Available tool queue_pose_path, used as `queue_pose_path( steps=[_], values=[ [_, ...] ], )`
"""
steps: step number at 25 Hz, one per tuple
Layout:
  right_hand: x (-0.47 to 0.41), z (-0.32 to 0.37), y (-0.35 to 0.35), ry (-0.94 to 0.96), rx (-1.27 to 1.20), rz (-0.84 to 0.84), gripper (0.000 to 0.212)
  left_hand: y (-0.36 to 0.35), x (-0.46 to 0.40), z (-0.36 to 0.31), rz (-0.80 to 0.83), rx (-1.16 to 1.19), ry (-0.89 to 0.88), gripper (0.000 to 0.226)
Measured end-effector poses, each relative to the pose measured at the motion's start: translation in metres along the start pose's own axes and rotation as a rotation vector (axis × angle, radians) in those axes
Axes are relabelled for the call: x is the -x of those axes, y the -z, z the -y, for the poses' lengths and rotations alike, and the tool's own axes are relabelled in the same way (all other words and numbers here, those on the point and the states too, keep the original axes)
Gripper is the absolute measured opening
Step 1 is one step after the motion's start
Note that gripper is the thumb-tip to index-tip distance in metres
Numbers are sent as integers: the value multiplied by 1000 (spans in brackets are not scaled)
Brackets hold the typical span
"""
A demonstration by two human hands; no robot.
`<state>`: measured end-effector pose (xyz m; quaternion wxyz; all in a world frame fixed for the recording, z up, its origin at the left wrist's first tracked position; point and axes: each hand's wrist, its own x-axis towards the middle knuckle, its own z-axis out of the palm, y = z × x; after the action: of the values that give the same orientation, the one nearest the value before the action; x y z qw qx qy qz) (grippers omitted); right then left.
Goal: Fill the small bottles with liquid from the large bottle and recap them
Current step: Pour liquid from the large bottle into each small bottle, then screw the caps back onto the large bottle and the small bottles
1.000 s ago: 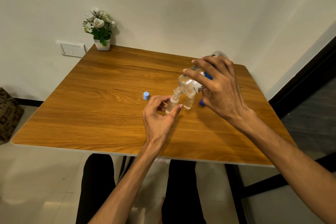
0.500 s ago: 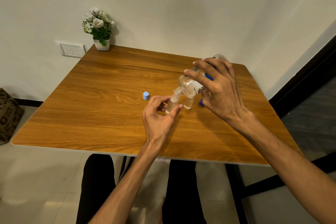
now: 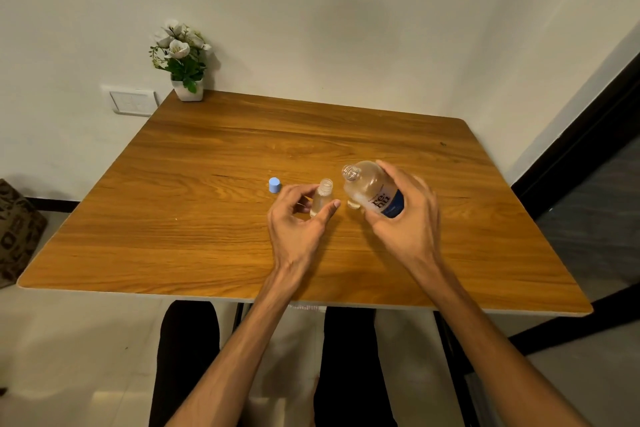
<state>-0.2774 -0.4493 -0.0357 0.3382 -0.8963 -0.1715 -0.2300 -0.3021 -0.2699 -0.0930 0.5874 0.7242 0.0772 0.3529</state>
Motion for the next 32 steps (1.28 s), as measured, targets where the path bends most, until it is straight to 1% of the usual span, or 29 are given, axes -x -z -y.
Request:
queue_pose_path(
  steps=[3, 7, 10, 16, 21, 24, 25, 26, 27, 28, 30, 31, 32],
  values=[
    [13, -6, -9, -197, -200, 15, 82, 1, -8, 4, 13, -48, 36, 39],
    [22, -17, -20, -313, -337, -7, 78, 2, -17, 15, 22, -127, 101, 38],
    [22, -27, -22, -358, -382, -45, 76, 4, -19, 22, 26, -171, 139, 37],
    [18, -48, -13, -400, -424, -108, 73, 6, -18, 28, 50, -222, 168, 43],
    [23, -58, -13, -406, -457, -118, 78, 3, -11, 20, 55, -226, 201, 57],
    [25, -63, -13, -386, -468, -119, 79, 5, 2, 12, -8, -245, 197, 68],
    [25, -64, -13, -384, -470, -121, 79, 5, 9, 8, -47, -239, 173, 64],
    [26, -66, -12, -385, -469, -127, 80, 3, 17, 2, -89, -218, 127, 56],
    [26, -68, -11, -386, -466, -138, 81, 0, 25, -5, -113, -189, 60, 44],
    [27, -71, -10, -386, -461, -152, 81, -7, 31, -13, -92, -158, -25, 32],
    [27, -77, -4, -392, -452, -175, 80, -28, 36, -30, 84, -153, -220, 16],
    [27, -81, -1, -398, -451, -184, 79, -42, 32, -39, 192, -210, -308, 13],
    [27, -84, 3, -402, -453, -193, 78, -58, 23, -47, 287, -321, -385, 12]
  ],
)
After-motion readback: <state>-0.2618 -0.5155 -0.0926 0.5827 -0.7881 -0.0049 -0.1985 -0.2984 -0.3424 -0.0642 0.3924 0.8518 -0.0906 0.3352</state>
